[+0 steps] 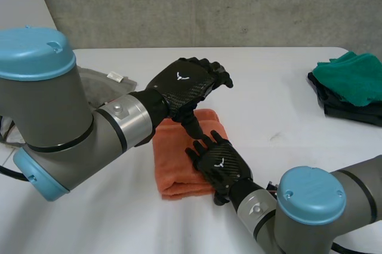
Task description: Fold the laundry.
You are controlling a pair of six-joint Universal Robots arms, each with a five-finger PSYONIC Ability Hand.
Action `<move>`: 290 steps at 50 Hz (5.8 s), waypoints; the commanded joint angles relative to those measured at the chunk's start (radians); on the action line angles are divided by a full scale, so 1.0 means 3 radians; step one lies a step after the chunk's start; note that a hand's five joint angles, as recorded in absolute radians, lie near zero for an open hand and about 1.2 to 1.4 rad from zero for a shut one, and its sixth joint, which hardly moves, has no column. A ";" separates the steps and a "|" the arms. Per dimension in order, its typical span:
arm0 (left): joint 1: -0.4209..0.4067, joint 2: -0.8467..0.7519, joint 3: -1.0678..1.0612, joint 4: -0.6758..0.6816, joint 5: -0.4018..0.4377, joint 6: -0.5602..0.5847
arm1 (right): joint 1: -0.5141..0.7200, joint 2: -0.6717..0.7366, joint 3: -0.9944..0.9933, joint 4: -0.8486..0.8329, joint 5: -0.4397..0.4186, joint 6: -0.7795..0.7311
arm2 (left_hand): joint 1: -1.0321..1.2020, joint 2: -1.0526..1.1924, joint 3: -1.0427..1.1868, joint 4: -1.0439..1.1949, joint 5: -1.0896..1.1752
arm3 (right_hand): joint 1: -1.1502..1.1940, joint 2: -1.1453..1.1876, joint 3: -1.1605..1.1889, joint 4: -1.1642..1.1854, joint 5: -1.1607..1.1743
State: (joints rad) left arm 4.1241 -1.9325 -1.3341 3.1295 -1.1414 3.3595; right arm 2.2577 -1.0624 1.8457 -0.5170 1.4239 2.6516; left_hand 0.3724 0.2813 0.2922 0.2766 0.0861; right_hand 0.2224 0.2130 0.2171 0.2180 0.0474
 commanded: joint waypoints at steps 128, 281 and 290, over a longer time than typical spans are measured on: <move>0.1408 0.0465 0.0091 0.0204 -0.0618 0.0735 | -0.2214 -0.1311 -0.0156 -0.0486 -0.0942 0.0151 | -0.0628 -0.0324 -0.0360 -0.0308 -0.0255 | -0.0160 -0.0128 -0.0142 -0.0145 -0.0158; -0.0437 -0.0497 -0.0738 0.0659 -0.0843 -0.2066 | -0.0608 -0.1419 -0.1796 0.1365 -0.0140 0.0263 | -0.0158 0.0146 0.0109 0.0161 0.0214 | 0.3913 0.3944 0.3931 0.3928 0.3915; -0.0600 -0.1038 -0.0084 0.0680 -0.0843 -0.2153 | -0.0602 -0.1526 -0.1806 0.1560 -0.0099 0.0268 | -0.0187 0.0116 0.0080 0.0132 0.0185 | 0.3913 0.3944 0.3931 0.3928 0.3915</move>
State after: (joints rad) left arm 3.9764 -2.1431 -1.4843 3.3322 -1.4004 2.7202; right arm 2.0789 -1.4924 1.2996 -0.0785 1.3914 2.7303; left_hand 0.3030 0.2793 0.2782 0.2737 0.0915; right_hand 1.1262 1.1763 1.1911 1.1998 0.9895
